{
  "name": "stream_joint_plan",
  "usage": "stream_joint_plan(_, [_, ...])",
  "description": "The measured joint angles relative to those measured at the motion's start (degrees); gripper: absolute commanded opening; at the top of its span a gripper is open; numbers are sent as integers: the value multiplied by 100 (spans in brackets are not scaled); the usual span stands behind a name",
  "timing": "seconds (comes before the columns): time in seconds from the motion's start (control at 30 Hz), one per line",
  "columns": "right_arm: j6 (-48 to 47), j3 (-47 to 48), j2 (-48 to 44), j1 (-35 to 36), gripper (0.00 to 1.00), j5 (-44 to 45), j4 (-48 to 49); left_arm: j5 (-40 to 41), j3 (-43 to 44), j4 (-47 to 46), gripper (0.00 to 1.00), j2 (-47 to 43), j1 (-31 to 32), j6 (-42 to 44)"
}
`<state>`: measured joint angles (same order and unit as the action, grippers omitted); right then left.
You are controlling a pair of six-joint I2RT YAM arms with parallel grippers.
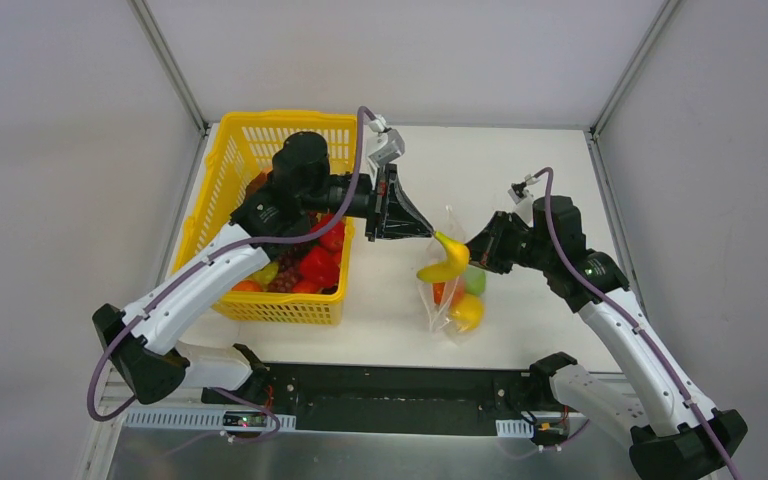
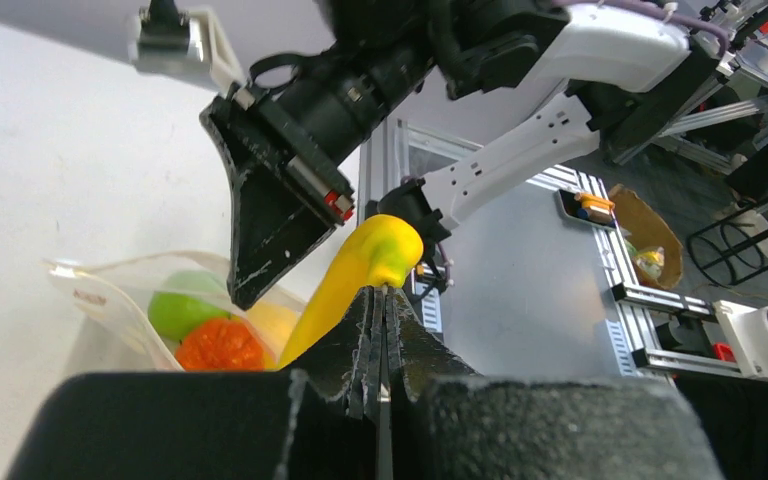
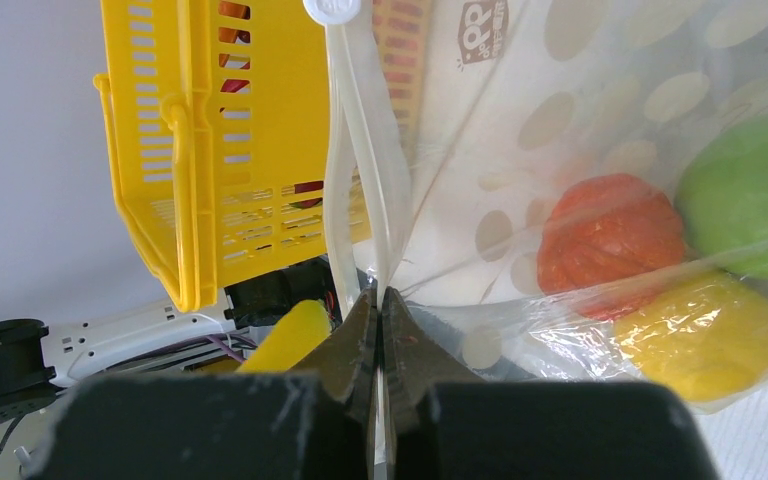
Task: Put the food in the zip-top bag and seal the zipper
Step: Place the fake fruit in the zipper food storage bag.
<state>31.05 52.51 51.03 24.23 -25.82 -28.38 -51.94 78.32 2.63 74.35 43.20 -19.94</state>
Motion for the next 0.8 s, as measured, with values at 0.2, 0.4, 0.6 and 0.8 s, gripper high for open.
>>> stream_joint_plan(0.2, [0,0,0,0,0,0,0,-120,46,-654,0,-35,0,-111])
stream_joint_plan(0.4, [0,0,0,0,0,11,-4,-208,116,-730,0,391,0,-103])
stream_joint_plan(0.6, [2,0,0,0,0,48,-28,-175,-407,-544,0,424,0,92])
stream_joint_plan(0.8, [4,44,-15,0,0,85,-66,-153,-553,-345,0,431,0,221])
